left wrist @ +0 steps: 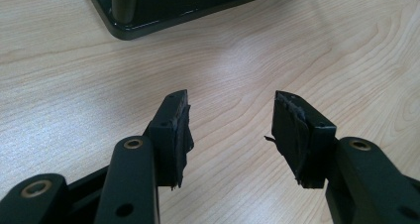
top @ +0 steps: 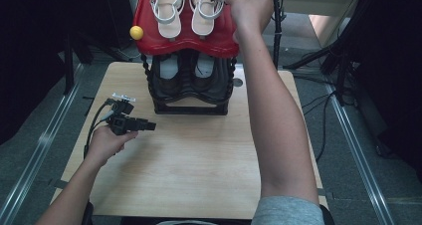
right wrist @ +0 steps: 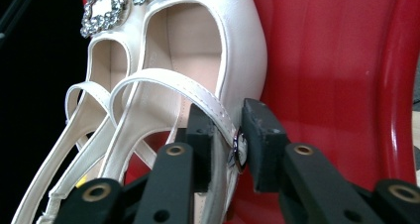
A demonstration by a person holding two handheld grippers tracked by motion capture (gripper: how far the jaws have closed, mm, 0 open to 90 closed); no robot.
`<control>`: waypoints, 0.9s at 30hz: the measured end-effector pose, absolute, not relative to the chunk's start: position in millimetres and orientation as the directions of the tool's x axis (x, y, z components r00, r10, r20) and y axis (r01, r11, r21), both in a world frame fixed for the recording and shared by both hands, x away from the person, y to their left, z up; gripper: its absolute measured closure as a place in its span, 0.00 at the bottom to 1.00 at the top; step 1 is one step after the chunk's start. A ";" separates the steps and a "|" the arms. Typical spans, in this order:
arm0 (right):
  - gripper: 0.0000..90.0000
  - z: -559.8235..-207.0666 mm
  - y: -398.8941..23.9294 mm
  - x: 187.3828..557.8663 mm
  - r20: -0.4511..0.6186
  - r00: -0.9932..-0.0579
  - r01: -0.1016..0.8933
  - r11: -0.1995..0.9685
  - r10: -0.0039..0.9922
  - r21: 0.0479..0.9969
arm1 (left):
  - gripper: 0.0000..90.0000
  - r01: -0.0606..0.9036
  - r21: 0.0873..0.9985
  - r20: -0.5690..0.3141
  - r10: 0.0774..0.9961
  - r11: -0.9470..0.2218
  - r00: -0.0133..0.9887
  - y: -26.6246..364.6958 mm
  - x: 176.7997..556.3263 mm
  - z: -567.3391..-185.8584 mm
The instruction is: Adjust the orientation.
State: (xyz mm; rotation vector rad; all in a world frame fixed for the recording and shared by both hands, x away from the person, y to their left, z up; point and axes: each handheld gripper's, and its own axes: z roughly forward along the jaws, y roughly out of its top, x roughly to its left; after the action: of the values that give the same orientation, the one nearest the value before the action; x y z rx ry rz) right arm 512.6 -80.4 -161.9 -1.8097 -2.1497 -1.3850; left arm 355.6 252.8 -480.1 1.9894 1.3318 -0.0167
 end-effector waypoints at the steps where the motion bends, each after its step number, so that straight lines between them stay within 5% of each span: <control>1: 0.79 -161.8 -80.6 512.4 0.516 -0.338 0.793 -0.057 0.787 0.606 | 0.55 0.806 0.558 -0.389 0.796 -0.197 0.464 252.7 355.6 -480.0; 27: 0.71 -146.5 -88.5 503.7 0.489 -0.381 0.779 -0.012 0.785 0.627 | 0.55 0.808 0.553 -0.386 0.797 -0.204 0.465 250.8 356.9 -481.0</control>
State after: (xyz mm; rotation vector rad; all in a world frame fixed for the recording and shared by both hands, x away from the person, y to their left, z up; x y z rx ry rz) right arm 503.7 -88.5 -146.5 -1.7505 -2.2125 -1.3960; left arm 356.9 250.8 -481.0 1.9980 1.3316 -0.0196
